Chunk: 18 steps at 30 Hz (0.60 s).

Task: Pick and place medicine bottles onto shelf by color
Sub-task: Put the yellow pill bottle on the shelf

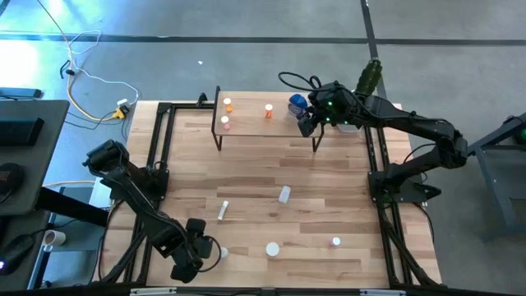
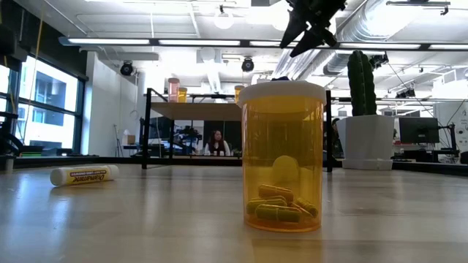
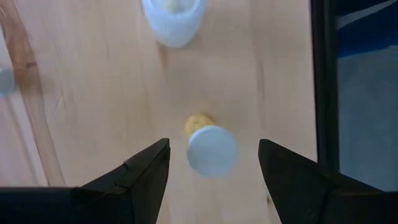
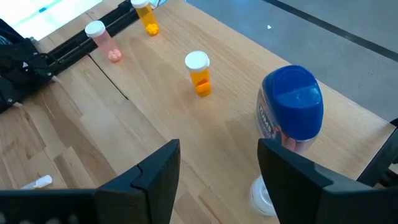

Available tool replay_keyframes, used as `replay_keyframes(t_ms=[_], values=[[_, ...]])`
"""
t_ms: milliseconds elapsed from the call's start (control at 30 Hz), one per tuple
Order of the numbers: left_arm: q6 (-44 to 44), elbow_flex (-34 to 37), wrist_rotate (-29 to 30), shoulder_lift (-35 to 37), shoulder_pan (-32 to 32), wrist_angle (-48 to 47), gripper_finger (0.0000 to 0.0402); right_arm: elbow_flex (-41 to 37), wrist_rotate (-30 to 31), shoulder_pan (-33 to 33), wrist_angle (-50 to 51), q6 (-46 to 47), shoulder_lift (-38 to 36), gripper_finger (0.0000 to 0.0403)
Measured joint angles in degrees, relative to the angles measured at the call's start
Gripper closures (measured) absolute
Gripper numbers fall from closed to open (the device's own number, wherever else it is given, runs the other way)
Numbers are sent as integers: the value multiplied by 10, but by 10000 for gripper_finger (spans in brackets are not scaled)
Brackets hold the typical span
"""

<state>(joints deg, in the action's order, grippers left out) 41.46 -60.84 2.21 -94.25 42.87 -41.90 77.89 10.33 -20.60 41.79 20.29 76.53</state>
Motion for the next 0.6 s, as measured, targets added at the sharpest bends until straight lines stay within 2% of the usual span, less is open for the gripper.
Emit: replay_keyframes(t_ms=[233,467,600], values=[[28,0,1,-31,0,1,168,0,0,0,0,0,0,197],[29,0,8,-23,0,8,168,0,0,0,0,-11,0,197],[29,0,18,-18,0,11,184,0,0,0,0,-13,0,197]])
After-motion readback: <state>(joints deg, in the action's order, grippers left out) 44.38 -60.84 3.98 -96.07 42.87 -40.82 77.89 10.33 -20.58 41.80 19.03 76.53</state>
